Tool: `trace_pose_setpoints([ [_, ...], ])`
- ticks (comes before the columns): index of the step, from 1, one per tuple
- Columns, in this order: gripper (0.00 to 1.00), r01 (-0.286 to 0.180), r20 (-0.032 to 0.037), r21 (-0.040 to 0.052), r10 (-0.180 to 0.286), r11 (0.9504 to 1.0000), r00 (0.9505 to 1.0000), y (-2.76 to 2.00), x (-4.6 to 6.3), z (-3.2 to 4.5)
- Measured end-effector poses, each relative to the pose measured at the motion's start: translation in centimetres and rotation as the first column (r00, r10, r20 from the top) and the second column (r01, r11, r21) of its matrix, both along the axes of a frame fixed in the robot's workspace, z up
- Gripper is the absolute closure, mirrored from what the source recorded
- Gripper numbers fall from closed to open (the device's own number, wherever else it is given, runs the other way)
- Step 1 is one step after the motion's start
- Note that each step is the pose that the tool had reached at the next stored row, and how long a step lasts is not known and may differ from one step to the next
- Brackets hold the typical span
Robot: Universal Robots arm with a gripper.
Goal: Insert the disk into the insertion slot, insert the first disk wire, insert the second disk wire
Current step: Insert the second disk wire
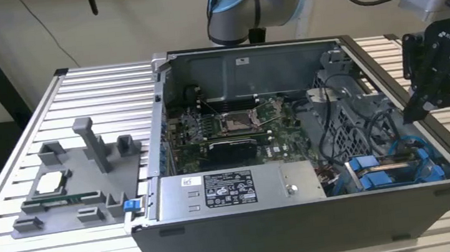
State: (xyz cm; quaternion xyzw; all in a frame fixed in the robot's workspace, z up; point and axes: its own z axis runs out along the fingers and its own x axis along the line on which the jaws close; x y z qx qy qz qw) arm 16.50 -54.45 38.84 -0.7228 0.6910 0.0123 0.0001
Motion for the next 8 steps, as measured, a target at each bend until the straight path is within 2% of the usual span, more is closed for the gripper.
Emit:
trace_pose_setpoints([
  [8, 1.00, 0.000, 0.0150, 0.0019, 0.000, 1.0000, 0.9999, 0.01, -1.9, 0.17],
])
